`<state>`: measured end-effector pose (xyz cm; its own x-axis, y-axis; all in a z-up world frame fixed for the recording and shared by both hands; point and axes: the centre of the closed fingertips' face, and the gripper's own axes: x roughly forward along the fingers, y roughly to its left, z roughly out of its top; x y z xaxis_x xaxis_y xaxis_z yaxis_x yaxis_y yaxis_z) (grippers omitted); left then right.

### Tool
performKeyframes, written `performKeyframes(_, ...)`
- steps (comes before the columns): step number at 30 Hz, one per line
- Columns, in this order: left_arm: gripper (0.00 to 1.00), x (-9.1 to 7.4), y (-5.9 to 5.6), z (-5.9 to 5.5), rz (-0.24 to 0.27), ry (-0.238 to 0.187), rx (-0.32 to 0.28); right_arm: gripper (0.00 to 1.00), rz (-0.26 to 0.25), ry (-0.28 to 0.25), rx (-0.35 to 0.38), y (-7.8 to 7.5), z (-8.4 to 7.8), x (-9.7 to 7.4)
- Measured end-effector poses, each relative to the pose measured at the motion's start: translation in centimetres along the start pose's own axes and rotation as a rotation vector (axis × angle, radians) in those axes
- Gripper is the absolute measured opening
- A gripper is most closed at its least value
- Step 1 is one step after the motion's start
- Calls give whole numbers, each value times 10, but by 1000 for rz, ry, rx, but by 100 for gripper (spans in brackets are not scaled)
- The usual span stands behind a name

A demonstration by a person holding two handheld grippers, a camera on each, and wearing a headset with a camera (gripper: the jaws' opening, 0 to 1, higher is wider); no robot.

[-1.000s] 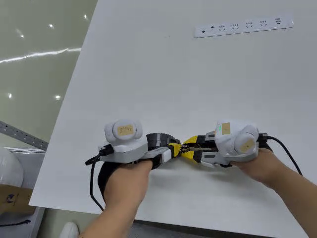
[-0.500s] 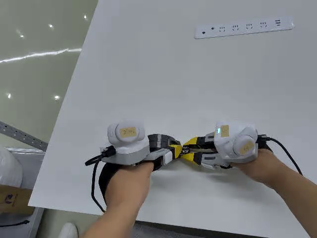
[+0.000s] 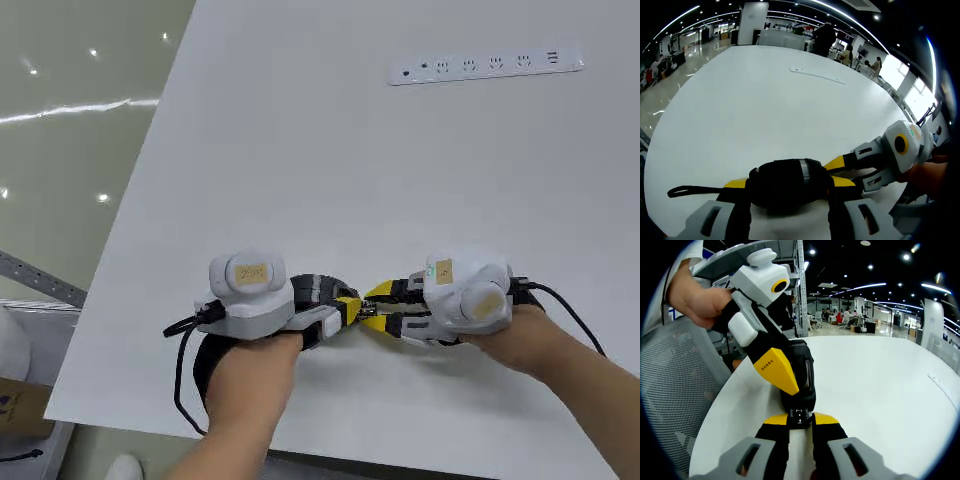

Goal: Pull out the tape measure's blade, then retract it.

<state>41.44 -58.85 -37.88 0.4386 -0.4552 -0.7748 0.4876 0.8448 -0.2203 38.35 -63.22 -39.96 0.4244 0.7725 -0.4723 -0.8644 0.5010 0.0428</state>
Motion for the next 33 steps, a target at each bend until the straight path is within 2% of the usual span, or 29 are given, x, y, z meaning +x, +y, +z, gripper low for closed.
performKeyframes(9,60,-4,2,1,-35,-21,15,21,-14,43,21,-1,-6,-9)
performKeyframes(11,62,-6,3,0,-43,-28,22,23,-19,43,50,-1,-4,-14)
performKeyframes(12,62,-6,4,0,-50,-26,17,23,-22,44,55,-1,-4,-15)
performKeyframes(13,62,-7,4,-2,-64,-21,-15,23,-24,44,54,-1,-4,-18)
performKeyframes(15,63,-7,8,-3,-65,-17,23,23,-27,49,54,0,-5,-21)
performKeyframes(18,64,-10,10,-6,-79,-11,15,24,-36,54,58,0,-4,-26)
performKeyframes(22,65,-13,10,-5,-98,-17,40,25,-59,42,79,-2,1,-34)
performKeyframes(25,67,-17,6,-3,-134,-27,46,27,-69,45,85,-1,2,-38)
performKeyframes(27,67,-21,2,-1,-157,-34,71,28,-82,45,96,-1,3,-43)
performKeyframes(33,69,-29,-1,-4,-192,-38,126,30,-109,42,118,0,6,-54)
